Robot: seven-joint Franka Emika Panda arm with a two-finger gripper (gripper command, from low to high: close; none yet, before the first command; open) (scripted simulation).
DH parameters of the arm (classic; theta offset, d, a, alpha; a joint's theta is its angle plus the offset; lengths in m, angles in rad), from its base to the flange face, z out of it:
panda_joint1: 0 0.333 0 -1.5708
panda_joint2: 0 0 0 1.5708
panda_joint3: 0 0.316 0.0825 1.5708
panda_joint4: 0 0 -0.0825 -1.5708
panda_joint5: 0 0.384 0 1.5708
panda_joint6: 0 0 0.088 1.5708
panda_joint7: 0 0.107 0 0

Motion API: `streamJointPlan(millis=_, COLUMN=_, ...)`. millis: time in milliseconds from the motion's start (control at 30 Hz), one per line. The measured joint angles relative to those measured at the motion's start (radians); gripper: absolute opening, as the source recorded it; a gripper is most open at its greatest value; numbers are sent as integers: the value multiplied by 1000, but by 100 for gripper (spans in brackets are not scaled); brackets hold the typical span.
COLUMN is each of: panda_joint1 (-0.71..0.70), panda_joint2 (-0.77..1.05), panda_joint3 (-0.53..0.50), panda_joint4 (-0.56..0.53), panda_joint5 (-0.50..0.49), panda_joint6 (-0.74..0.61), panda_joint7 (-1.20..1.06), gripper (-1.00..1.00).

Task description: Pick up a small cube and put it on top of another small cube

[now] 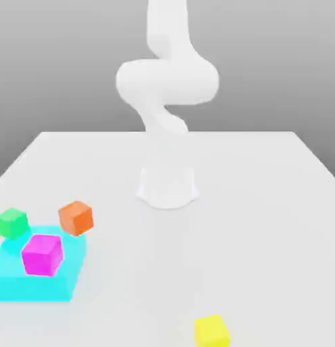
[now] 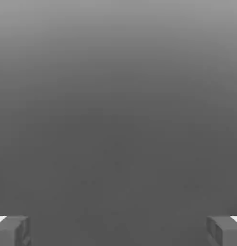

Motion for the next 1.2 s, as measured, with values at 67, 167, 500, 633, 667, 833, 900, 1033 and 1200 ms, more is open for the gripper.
streamJointPlan(millis=67, panda_joint1=6, panda_joint2=77, panda_joint3=4, panda_joint4=-8, panda_joint5=0, panda_joint6=29, panda_joint7=-9, gripper=0)
streamJointPlan(millis=167, panda_joint1=16, panda_joint2=187, panda_joint3=9, panda_joint4=-19, panda_joint5=-1, panda_joint6=69, panda_joint7=-22, gripper=0)
streamJointPlan(millis=500, panda_joint1=43, panda_joint2=550, panda_joint3=30, panda_joint4=-55, panda_joint5=-9, panda_joint6=204, panda_joint7=-61, gripper=0)
streamJointPlan(millis=633, panda_joint1=58, panda_joint2=695, panda_joint3=39, panda_joint4=-70, panda_joint5=-15, panda_joint6=257, panda_joint7=-74, gripper=0)
streamJointPlan(millis=667, panda_joint1=62, panda_joint2=731, panda_joint3=41, panda_joint4=-73, panda_joint5=-17, panda_joint6=271, panda_joint7=-77, gripper=0)
streamJointPlan(millis=833, panda_joint1=74, panda_joint2=913, panda_joint3=48, panda_joint4=-91, panda_joint5=-29, panda_joint6=338, panda_joint7=-91, gripper=0)
streamJointPlan(millis=900, panda_joint1=79, panda_joint2=985, panda_joint3=50, panda_joint4=-96, panda_joint5=-36, panda_joint6=368, panda_joint7=-94, gripper=0)
streamJointPlan(millis=1033, panda_joint1=88, panda_joint2=1130, panda_joint3=41, panda_joint4=-73, panda_joint5=-53, panda_joint6=471, panda_joint7=-84, gripper=0)
streamJointPlan(millis=1200, panda_joint1=90, panda_joint2=1164, panda_joint3=38, panda_joint4=-66, panda_joint5=-58, panda_joint6=497, panda_joint7=-80, gripper=-100)
